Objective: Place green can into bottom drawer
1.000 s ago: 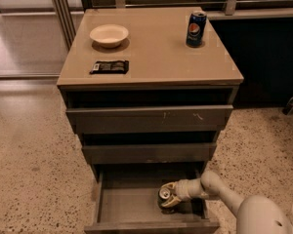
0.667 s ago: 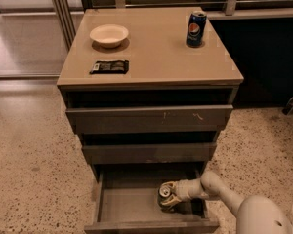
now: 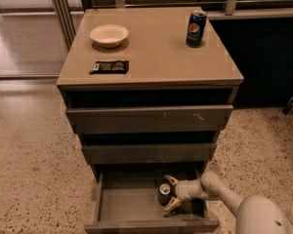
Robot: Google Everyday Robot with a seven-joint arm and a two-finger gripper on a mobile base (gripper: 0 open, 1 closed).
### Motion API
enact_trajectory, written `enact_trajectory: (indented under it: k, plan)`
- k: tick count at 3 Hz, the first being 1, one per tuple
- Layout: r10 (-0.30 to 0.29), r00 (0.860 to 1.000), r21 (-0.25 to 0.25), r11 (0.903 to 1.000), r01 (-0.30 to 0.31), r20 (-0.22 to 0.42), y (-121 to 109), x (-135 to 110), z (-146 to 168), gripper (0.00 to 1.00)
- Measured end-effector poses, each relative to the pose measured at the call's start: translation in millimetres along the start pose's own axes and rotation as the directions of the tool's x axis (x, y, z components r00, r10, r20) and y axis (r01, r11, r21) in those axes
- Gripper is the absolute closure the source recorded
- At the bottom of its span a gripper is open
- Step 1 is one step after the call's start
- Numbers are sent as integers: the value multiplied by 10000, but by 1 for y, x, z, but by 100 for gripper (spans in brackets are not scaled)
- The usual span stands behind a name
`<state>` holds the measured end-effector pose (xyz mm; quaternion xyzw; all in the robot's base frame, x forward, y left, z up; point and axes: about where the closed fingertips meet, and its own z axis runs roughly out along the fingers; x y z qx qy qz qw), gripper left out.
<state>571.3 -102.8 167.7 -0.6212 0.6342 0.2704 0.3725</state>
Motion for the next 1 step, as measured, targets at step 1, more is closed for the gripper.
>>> enact_trajectory:
  k: [1]
  plan:
    - [0,10000,-1,10000,0,0,0,0,0,0]
